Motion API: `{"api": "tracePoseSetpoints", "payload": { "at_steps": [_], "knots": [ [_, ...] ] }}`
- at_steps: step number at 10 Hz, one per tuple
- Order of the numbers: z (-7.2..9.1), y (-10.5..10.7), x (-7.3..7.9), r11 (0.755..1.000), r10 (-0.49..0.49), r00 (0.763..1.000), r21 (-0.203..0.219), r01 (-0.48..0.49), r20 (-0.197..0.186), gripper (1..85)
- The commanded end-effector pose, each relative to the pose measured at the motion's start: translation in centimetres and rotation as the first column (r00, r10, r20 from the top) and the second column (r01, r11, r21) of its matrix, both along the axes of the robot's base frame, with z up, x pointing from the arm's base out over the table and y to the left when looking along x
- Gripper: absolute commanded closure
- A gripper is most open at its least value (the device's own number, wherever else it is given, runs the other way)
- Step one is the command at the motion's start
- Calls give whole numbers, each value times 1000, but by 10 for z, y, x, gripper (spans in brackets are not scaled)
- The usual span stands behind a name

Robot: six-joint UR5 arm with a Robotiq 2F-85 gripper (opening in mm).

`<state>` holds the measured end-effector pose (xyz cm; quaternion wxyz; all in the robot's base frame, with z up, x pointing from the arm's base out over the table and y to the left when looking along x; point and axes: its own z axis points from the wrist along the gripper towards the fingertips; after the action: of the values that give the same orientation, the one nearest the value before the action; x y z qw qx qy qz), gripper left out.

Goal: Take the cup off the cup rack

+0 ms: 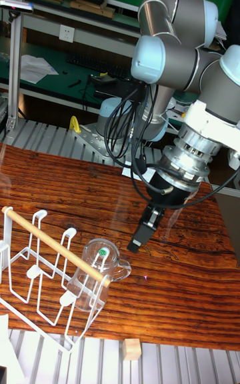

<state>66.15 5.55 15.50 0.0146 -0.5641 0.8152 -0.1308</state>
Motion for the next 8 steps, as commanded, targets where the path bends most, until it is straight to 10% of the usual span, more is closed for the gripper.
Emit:
{"api": "tracePoseSetpoints", "payload": {
  "at_steps": [1,8],
  "knots": [
    [-4,1,3,1000,14,1000,0,-14,2,453],
    [-1,-5,36,988,148,988,-39,-149,-33,427]
  ]
}}
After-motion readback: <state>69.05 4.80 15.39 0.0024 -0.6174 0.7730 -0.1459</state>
